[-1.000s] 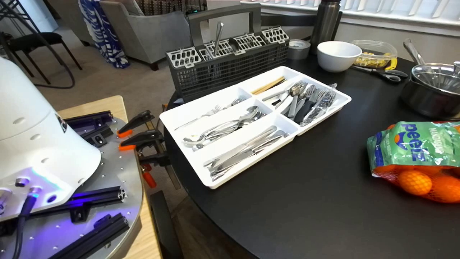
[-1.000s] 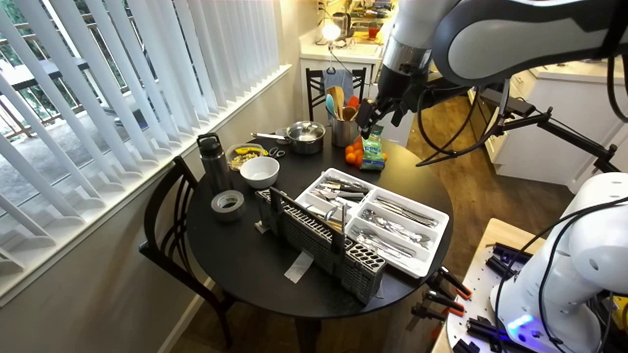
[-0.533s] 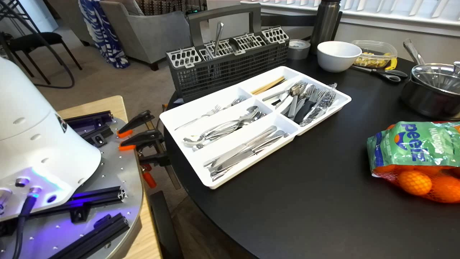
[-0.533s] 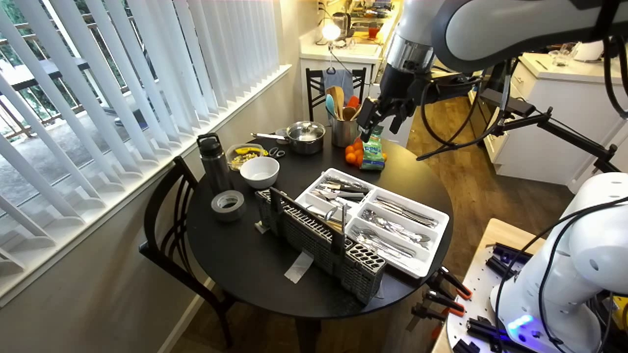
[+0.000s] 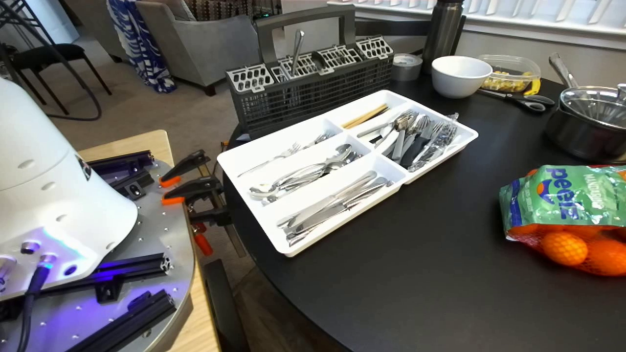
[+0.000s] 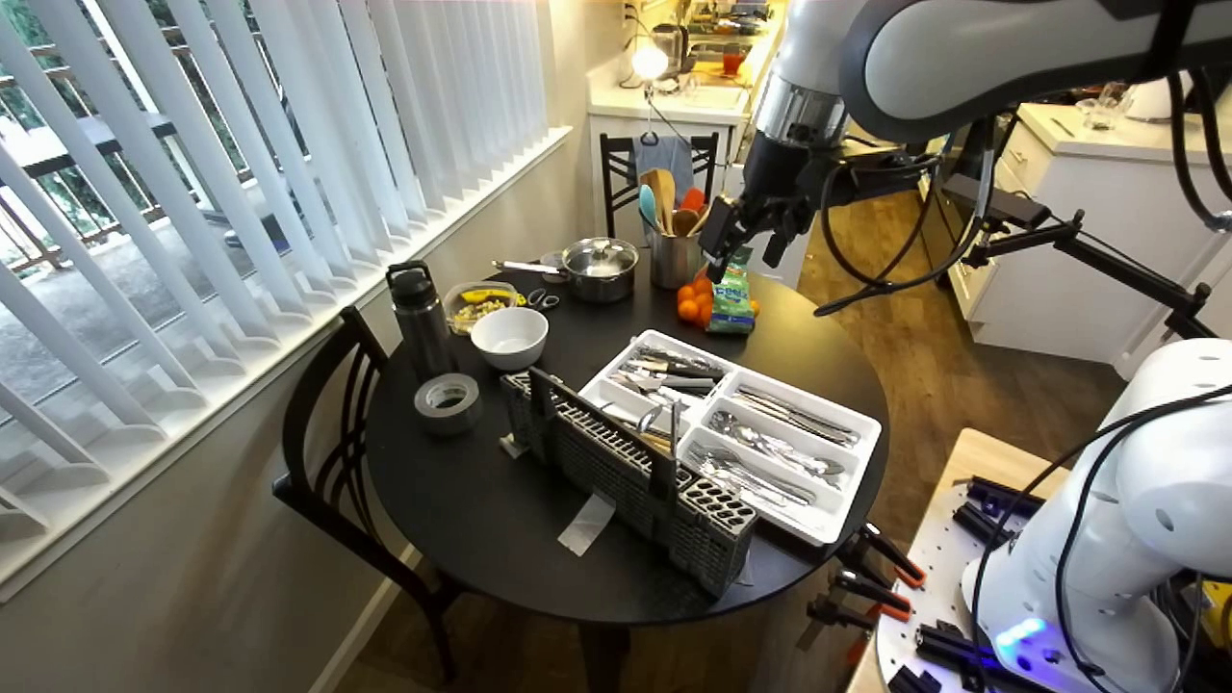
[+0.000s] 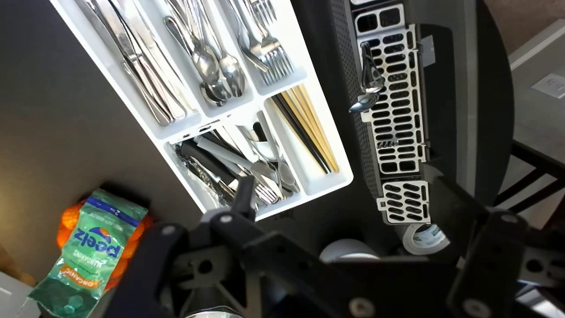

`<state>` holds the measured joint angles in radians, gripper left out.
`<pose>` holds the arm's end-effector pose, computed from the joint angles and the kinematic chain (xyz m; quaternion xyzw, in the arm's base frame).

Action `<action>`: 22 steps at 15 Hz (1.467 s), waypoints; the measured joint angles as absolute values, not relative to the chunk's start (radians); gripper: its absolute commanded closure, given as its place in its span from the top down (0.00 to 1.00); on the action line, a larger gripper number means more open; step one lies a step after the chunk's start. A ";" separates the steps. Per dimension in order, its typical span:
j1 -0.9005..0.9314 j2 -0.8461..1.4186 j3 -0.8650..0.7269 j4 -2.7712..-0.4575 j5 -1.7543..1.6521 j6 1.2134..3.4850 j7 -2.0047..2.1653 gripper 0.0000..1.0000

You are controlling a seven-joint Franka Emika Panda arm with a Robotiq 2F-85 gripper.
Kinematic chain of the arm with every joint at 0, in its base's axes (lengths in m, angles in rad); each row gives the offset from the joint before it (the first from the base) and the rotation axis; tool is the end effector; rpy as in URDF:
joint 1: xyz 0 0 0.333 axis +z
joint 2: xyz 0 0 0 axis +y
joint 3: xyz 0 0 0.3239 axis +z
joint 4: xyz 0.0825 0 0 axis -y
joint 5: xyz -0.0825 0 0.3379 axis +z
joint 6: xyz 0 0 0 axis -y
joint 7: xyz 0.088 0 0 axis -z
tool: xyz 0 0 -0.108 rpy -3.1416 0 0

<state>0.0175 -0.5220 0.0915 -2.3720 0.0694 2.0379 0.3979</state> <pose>0.3616 0.0491 0.5505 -0.9827 0.1597 -0.0879 0.0321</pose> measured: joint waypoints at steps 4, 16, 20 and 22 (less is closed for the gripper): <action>0.011 -0.522 0.076 -2.373 0.159 2.050 0.427 1.00; -0.107 -0.448 -0.005 -2.387 0.352 2.017 0.662 1.00; -0.098 -0.400 0.000 -2.387 0.429 2.017 0.723 1.00; -0.098 -0.377 0.007 -2.388 0.437 2.024 0.788 1.00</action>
<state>-0.0981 -0.3767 0.0070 -2.3882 0.4371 2.0237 0.7879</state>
